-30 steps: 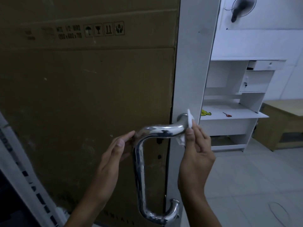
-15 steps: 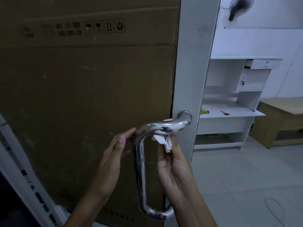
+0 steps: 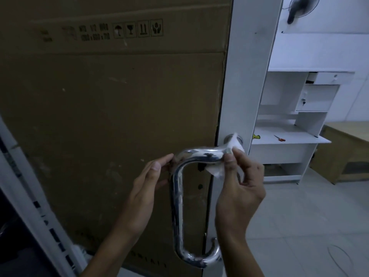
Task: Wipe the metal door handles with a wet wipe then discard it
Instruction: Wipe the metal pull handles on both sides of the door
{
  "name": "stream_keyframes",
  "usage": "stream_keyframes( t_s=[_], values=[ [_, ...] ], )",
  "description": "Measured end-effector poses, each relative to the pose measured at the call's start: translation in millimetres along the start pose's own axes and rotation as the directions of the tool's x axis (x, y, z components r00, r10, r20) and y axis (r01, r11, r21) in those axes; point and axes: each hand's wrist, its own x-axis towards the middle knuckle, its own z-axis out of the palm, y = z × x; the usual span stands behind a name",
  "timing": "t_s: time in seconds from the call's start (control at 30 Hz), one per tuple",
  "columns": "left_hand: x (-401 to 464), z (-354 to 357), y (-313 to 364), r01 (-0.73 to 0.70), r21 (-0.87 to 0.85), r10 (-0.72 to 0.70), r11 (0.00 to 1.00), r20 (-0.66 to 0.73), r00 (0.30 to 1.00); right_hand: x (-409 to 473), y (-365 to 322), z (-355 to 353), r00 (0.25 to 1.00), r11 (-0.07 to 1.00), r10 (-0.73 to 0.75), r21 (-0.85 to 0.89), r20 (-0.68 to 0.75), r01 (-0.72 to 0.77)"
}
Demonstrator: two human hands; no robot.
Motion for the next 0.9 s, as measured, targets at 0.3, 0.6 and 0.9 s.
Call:
stream_keyframes(
  t_s=[0.3,0.6,0.9],
  values=[
    [-1,-3,0,-0.004,0.016,0.004,1.0,0.008,1.0,58,2,-37,0.568,0.497,-0.483,-0.325,0.667,0.805],
    [0,-1,3,-0.034,-0.01,0.035,0.999,0.022,0.999,53,-16,9,0.113,0.165,-0.216,-0.078,0.97,0.983],
    [-1,-7,2,-0.001,-0.038,0.002,0.999,0.022,1.0,79,-21,-15,-0.045,0.138,-0.189,0.072,0.981,0.988]
  ],
)
